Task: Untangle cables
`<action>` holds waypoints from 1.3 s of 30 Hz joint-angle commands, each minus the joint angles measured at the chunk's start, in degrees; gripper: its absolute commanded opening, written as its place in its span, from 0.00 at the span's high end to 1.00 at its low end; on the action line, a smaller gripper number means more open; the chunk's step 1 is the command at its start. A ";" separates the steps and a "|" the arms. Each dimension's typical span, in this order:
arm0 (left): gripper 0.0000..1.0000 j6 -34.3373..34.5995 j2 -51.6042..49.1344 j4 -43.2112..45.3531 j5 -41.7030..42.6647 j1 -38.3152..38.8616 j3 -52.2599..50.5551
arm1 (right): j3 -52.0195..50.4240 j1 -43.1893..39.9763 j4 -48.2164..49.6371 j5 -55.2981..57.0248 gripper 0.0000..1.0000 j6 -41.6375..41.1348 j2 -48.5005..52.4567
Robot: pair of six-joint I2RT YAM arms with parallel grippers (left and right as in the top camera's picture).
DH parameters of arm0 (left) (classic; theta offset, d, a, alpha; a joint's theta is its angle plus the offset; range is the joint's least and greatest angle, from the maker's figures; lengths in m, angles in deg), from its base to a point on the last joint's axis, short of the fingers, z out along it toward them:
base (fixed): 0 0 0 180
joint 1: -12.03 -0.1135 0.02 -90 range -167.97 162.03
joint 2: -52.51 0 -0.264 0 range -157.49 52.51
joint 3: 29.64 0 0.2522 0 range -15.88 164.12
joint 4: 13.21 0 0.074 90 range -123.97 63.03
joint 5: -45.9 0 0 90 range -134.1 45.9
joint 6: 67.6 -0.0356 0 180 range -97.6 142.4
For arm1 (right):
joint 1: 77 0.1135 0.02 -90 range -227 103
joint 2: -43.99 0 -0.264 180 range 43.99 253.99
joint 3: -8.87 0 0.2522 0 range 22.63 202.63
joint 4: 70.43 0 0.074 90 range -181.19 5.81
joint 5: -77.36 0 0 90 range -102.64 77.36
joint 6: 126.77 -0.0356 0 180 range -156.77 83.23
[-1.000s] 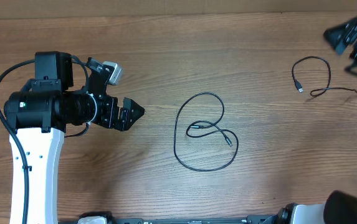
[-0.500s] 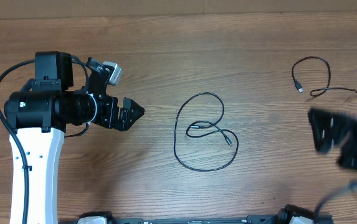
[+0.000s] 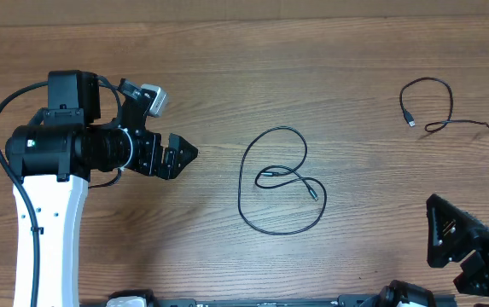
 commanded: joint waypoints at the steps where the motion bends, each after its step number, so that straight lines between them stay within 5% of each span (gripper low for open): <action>1: 0.00 -1.09 0.63 0.07 0.00 -0.17 0.85 | -0.17 0.31 0.28 0.81 0.00 0.66 0.20; 21: 0.00 -1.09 0.63 0.09 0.00 -0.17 0.85 | -0.17 0.35 0.28 0.76 0.00 0.63 0.20; 25: 0.01 -1.09 0.63 0.09 0.00 -0.17 0.85 | -2.56 5.53 0.31 -3.74 0.00 -1.86 0.20; 31: 0.00 -1.09 0.63 0.09 0.00 -0.17 0.85 | -14.12 17.29 4.98 -3.28 0.00 -7.80 0.20; 39: 0.01 -1.09 0.63 0.09 0.00 -0.17 0.85 | -38.60 18.69 15.93 -8.22 0.00 -7.82 0.20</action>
